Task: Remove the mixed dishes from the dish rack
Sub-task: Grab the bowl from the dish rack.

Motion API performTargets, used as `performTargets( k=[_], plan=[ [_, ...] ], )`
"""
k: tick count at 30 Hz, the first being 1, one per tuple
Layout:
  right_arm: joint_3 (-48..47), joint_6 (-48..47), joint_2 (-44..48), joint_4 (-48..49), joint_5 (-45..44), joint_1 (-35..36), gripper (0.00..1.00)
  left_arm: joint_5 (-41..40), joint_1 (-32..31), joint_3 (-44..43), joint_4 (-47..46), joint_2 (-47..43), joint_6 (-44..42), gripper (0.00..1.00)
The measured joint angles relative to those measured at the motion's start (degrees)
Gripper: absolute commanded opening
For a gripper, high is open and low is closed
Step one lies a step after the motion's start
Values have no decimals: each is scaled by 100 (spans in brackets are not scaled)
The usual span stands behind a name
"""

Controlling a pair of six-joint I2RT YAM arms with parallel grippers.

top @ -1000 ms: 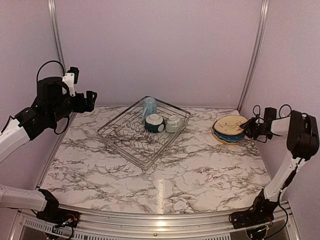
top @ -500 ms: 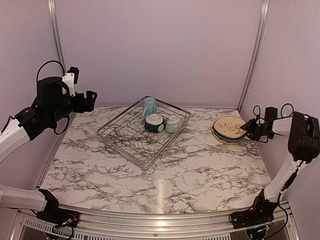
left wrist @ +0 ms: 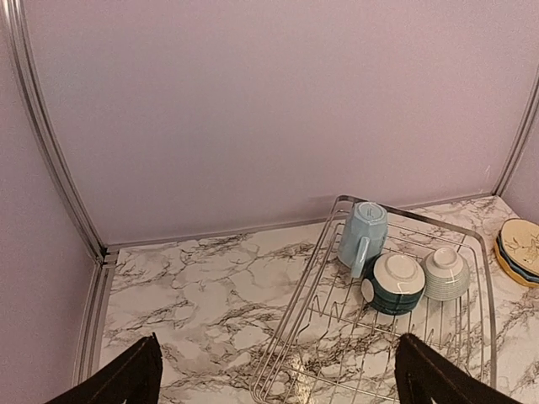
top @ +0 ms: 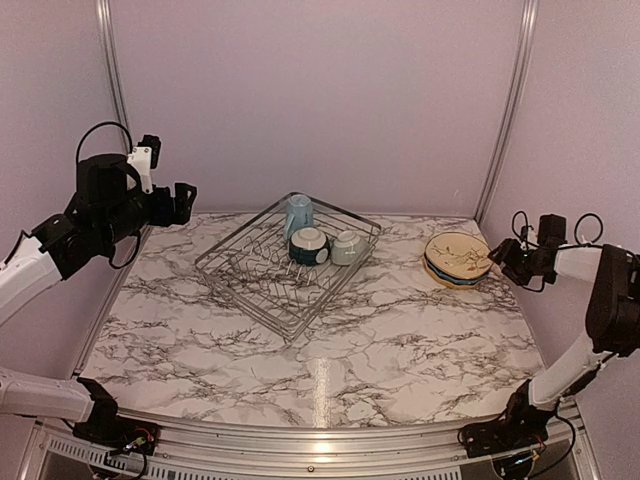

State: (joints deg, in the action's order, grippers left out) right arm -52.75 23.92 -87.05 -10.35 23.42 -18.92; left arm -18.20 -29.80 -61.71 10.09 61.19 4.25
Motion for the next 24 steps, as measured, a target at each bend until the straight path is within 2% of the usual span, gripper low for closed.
performTargets(
  k=[6, 10, 17, 24],
  plan=[
    [280, -232, 546, -186, -68, 214, 70, 9, 4, 0, 0, 138, 7, 99],
    [57, -455, 575, -363, -188, 1016, 74, -33, 4, 2, 0, 162, 2, 99],
    [-1056, -850, 345, -481, -557, 2728, 77, -35, 9, 11, 2, 278, 2, 99],
    [-2479, -1281, -739, -787, -1346, 3869, 79, -37, 9, 42, -39, 275, 2, 99]
  ],
)
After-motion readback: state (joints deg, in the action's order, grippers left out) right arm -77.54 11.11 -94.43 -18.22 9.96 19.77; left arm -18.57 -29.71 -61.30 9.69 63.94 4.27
